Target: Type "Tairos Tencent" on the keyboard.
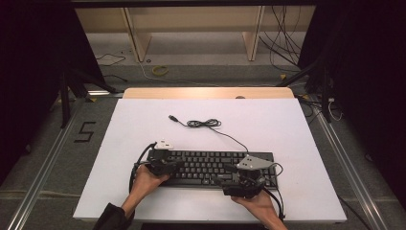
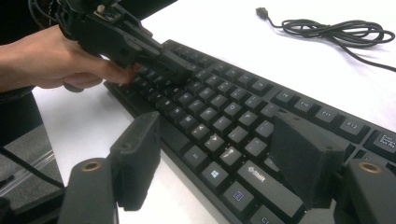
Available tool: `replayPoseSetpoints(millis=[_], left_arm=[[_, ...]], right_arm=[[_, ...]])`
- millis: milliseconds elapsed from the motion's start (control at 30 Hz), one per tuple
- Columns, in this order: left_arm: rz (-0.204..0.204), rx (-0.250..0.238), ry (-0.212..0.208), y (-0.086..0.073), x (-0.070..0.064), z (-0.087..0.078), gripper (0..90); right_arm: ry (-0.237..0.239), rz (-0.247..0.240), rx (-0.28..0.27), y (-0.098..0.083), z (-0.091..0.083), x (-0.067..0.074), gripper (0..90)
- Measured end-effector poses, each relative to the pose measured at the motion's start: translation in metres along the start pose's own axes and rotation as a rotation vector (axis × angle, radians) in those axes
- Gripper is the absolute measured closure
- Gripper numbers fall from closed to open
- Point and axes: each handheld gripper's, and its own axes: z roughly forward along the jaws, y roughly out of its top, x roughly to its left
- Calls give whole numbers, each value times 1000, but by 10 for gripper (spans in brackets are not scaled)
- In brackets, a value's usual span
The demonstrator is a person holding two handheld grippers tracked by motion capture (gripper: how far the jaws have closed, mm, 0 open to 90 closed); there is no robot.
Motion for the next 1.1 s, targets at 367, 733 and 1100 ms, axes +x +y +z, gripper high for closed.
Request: replayPoseSetpoints(millis=[367, 733, 1100], left_arm=[[-25, -47, -42, 2, 2, -11, 776], [-51, -123, -117, 1, 4, -25, 575], [-35, -211, -176, -3, -3, -41, 420]], right_arm=[[-4, 5, 0, -1, 0, -3, 339], [-17, 9, -8, -1, -4, -8, 337], [-28, 12, -28, -3, -14, -15, 337]])
